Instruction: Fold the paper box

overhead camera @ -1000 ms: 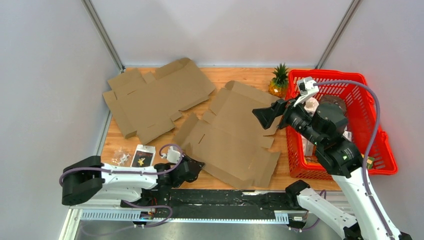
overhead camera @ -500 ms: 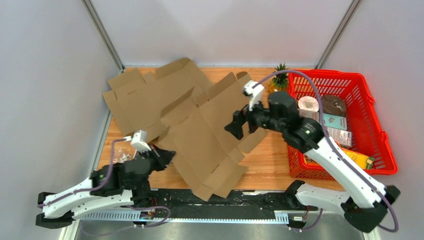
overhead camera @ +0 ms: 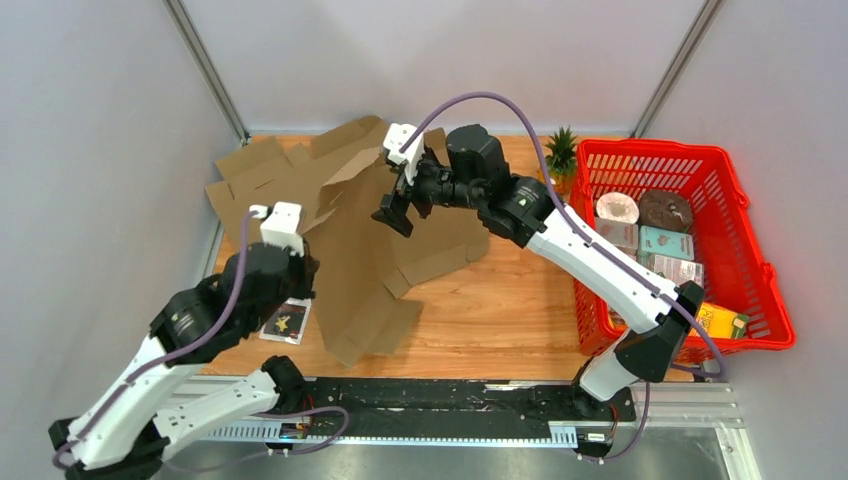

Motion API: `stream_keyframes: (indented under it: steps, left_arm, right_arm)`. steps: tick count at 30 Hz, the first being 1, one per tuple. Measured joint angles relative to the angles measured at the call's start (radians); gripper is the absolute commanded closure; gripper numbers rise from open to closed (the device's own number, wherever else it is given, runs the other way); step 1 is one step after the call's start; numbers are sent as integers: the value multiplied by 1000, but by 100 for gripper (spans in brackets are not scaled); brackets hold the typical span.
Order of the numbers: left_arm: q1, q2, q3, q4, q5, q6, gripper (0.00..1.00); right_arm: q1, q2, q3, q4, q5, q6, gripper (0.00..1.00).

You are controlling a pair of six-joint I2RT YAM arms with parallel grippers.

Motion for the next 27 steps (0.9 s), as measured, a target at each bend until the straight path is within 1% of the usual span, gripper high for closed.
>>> stream_keyframes:
  steps: [2,4,6,8,10,12,15,17,19,23,25,26,27]
  left_arm:
    - [153,61,0,40,169,90,100]
    - [238,112,13,66,294,172,100]
    - [280,150,42,87,395,241,100]
    - [320,175,63,103,511,296,100]
    - [352,188,68,105,620,337,100]
    - [365,201,69,102,686,357,100]
    - [369,229,76,94,745,370,100]
    - [370,255,86,85,766,370,100]
    - [372,279,98,72,774,370,100]
    - [379,301,114,63,779,362,100]
    - [383,308,127,53,784,355,100]
    - [384,311,134,49,787,354,100]
    - [384,314,141,45,790,352,100]
  right_arm:
    - [-6,10,28,1,-18,-60,2]
    - [-16,0,18,8,-43,-102,4]
    - [-35,-33,-48,45,-69,-146,5]
    - [-53,-71,-129,74,-90,-181,9]
    - [-66,-89,-176,89,-122,-199,12]
    - [-71,-99,-210,124,-156,-208,14]
    - [-68,-135,-278,193,-206,-210,17]
    - [-66,-163,-302,215,-237,-209,22]
    - [-60,-183,-306,235,-264,-208,24]
    - [-35,-229,-321,279,-289,-204,25]
    - [-15,-234,-321,296,-294,-204,27]
    - [-2,-231,-321,301,-294,-204,28]
    - [8,-226,-321,304,-293,-204,32]
